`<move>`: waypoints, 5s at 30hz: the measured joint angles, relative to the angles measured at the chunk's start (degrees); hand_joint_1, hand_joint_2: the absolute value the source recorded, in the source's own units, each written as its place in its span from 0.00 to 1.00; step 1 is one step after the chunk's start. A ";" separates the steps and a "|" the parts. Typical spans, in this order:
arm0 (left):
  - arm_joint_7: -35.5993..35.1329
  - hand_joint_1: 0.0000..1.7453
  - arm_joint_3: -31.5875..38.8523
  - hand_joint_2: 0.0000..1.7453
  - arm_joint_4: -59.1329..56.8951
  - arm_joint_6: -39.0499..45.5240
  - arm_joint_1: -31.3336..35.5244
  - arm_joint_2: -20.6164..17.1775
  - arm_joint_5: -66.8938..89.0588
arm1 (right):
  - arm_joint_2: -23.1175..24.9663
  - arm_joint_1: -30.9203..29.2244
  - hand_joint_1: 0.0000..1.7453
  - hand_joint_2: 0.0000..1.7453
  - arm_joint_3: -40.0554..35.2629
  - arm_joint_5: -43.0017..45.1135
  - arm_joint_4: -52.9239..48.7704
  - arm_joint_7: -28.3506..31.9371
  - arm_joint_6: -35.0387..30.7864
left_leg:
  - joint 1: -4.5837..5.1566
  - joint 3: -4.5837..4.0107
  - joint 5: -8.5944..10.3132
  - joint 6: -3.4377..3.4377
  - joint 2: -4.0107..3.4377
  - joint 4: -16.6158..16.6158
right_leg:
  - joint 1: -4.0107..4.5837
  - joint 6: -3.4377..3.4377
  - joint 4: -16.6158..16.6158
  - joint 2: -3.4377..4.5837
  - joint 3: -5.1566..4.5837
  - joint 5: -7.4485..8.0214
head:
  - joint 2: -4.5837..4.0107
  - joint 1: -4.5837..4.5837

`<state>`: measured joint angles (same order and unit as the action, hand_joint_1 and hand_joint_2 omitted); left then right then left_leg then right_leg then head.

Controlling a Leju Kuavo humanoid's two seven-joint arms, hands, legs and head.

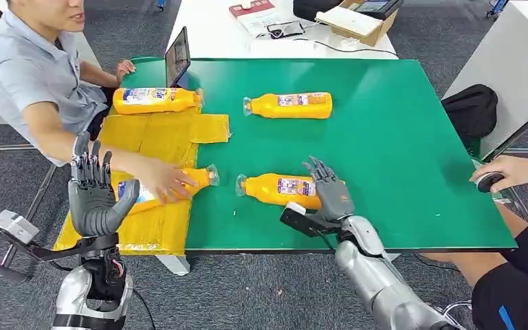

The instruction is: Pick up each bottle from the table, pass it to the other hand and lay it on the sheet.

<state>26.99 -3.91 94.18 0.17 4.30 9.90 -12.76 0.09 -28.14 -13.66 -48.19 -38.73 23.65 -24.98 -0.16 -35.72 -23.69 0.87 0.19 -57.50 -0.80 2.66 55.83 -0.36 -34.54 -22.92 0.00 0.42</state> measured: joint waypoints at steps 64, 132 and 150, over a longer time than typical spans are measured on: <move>-4.09 0.00 -0.74 1.00 -6.84 0.20 -1.44 0.44 2.91 | 3.39 -1.39 1.00 1.00 7.63 16.63 4.92 11.06 10.78 | -0.02 0.31 -0.02 -0.01 -0.09 0.01 | 0.02 -0.03 0.00 0.04 0.26 0.00 | 0.00 0.02; -5.14 0.53 -14.29 1.00 -3.43 -20.33 -4.24 -0.63 -5.38 | 6.73 15.45 0.00 1.00 -17.75 20.70 -27.95 16.52 8.74 | -0.01 0.12 -0.04 -0.01 -0.03 0.03 | 0.01 -0.04 -0.02 0.02 0.07 -0.04 | 0.00 0.00; -10.84 1.00 -6.28 1.00 -14.81 14.36 7.84 -2.92 37.47 | 8.32 20.08 0.00 0.00 -11.54 27.87 -41.24 16.41 -14.49 | -0.01 0.13 0.00 -0.02 -0.01 0.02 | 0.01 -0.03 0.01 0.02 0.08 0.00 | 0.00 0.02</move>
<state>16.15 -10.19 79.37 14.53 12.14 6.98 24.71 8.41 -8.06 -25.20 -20.32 -79.98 40.06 -39.47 -0.17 -35.60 -23.69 0.85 0.18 -57.48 -0.80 2.64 55.84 -0.34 -34.46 -22.93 0.00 0.44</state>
